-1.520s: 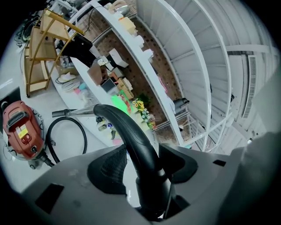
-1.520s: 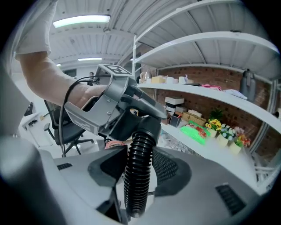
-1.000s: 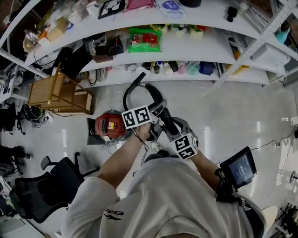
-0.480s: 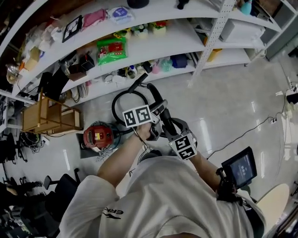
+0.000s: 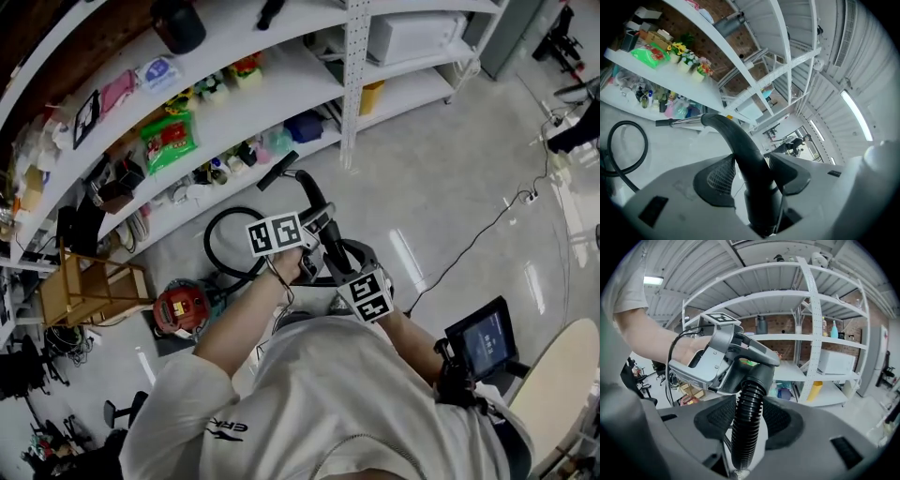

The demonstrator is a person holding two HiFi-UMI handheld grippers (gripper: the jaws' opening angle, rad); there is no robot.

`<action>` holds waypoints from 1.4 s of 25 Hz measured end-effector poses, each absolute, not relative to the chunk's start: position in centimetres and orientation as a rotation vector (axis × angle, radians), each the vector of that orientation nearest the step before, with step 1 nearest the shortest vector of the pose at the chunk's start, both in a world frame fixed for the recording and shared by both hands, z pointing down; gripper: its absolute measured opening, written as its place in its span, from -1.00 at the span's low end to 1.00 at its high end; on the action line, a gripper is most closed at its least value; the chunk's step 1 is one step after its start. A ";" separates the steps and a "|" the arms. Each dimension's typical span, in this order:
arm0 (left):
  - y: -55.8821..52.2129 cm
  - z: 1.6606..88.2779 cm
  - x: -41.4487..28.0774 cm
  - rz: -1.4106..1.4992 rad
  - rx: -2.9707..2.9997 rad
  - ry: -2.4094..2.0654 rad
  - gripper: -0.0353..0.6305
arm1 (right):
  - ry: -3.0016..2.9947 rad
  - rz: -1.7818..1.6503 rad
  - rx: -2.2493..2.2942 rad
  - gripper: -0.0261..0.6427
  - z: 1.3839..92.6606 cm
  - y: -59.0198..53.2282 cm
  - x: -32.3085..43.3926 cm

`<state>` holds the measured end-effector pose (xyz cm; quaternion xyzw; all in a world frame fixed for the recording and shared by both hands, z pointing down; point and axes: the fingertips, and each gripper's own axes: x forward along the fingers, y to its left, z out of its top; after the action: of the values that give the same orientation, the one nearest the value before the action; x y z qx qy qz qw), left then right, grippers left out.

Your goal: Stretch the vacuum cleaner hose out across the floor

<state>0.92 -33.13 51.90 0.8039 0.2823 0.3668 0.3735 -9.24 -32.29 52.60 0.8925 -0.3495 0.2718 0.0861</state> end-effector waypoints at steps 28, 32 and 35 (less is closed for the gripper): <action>-7.0 53.7 10.4 1.214 1.944 1.201 -0.23 | -0.476 0.954 2.970 -0.40 54.2 -10.7 0.8; -5.1 54.4 12.9 1.241 1.935 1.216 -0.23 | -0.451 0.994 2.975 -0.40 54.7 -9.0 3.4; -3.3 54.8 14.7 1.257 1.932 1.233 -0.23 | -0.428 1.010 2.992 -0.40 55.2 -7.3 5.3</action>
<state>14.74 -3.29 54.83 0.7135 0.4553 0.4643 0.2608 5.26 -7.29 55.15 0.9386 -0.1342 0.3170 -0.0225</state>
